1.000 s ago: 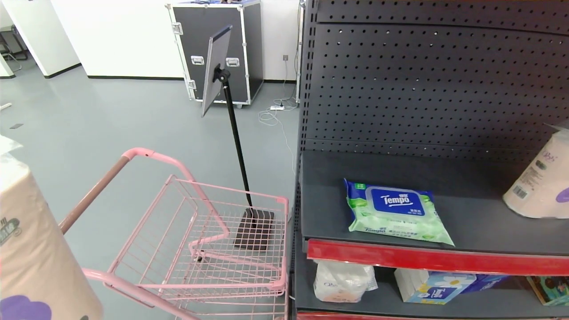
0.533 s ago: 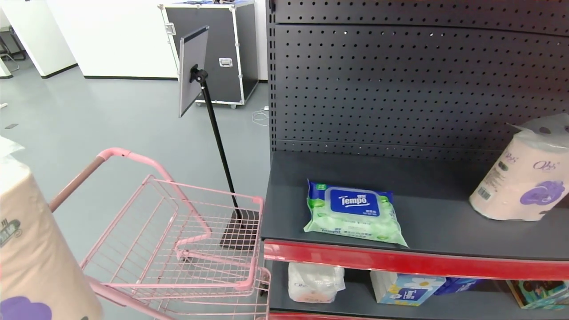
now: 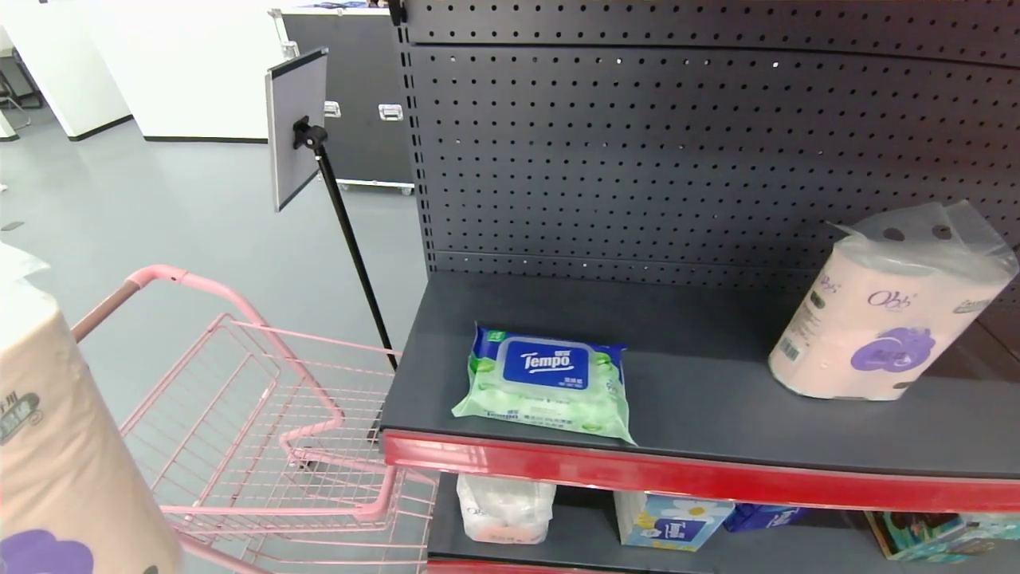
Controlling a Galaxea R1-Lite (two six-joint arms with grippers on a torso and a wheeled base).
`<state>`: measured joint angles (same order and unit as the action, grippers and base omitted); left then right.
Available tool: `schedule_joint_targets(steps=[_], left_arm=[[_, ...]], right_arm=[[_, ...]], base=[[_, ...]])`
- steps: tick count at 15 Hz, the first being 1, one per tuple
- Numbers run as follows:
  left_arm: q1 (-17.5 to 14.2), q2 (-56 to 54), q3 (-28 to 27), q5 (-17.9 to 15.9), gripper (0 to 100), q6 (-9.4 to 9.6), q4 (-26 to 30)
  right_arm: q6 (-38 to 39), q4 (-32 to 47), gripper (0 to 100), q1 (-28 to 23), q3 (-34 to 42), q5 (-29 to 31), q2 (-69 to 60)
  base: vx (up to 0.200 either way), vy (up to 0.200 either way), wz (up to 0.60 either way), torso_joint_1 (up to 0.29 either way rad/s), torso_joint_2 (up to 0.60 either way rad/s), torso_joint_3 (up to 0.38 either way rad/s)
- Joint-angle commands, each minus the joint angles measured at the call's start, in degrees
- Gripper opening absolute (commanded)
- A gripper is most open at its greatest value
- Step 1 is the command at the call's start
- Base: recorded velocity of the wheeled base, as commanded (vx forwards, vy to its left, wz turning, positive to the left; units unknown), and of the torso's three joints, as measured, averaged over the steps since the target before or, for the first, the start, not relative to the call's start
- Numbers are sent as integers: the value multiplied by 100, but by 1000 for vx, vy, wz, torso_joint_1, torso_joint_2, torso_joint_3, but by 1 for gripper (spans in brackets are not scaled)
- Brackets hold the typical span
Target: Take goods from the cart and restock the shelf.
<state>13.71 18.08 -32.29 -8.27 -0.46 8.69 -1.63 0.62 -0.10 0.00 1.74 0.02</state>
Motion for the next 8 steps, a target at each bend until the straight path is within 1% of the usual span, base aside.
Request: schedule_joint_targets(steps=[1,8], left_arm=[[0,20,-5,0,0,-6,1],[0,20,-14,0,0,-6,-8]], right_arm=[[-4,-1,100,1,0,-7,-2],[-4,-1,100,1,0,-7,6]], base=[[0,-200,0,2,7,2],[0,-200,0,4,4,4]])
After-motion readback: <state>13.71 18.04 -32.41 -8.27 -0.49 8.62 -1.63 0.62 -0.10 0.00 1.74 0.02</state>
